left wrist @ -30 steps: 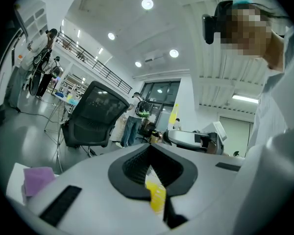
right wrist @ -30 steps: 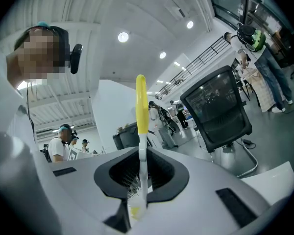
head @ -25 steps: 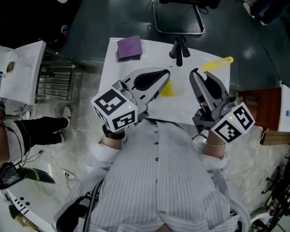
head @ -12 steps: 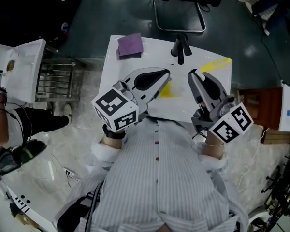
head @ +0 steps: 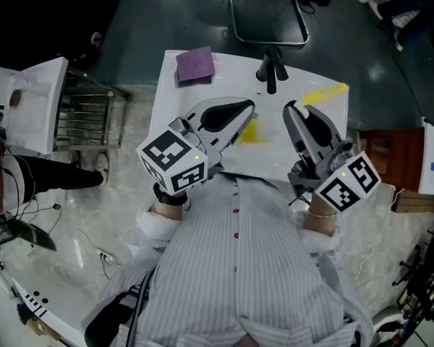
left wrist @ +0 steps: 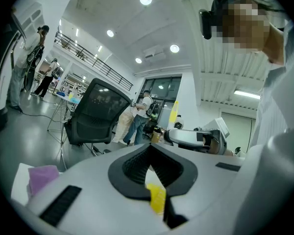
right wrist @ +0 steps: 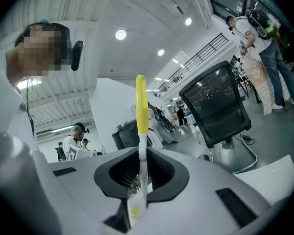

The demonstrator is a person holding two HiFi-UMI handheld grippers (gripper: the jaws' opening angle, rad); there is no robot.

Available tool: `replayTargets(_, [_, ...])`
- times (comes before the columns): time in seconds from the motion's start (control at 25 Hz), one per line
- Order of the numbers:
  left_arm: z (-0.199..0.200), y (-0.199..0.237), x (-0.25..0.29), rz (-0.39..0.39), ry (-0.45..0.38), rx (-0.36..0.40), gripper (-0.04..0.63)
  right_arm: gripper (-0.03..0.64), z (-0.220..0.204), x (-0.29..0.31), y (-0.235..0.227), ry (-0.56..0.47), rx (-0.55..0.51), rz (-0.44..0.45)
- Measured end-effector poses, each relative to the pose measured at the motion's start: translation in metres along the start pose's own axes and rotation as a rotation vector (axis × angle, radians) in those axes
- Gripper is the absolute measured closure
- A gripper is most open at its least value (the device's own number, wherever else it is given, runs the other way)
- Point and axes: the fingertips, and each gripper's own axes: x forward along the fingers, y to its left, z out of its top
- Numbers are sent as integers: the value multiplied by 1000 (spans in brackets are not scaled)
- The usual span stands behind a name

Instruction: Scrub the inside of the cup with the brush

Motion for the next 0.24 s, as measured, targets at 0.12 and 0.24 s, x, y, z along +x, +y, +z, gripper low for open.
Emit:
replayTargets(0.12, [-3, 1, 1, -1, 10, 2, 588, 557, 0, 0, -2, 2, 0, -4])
replayTargets(0.24, [-4, 2, 1, -2, 16, 3, 588, 557, 0, 1, -2, 3, -1, -6])
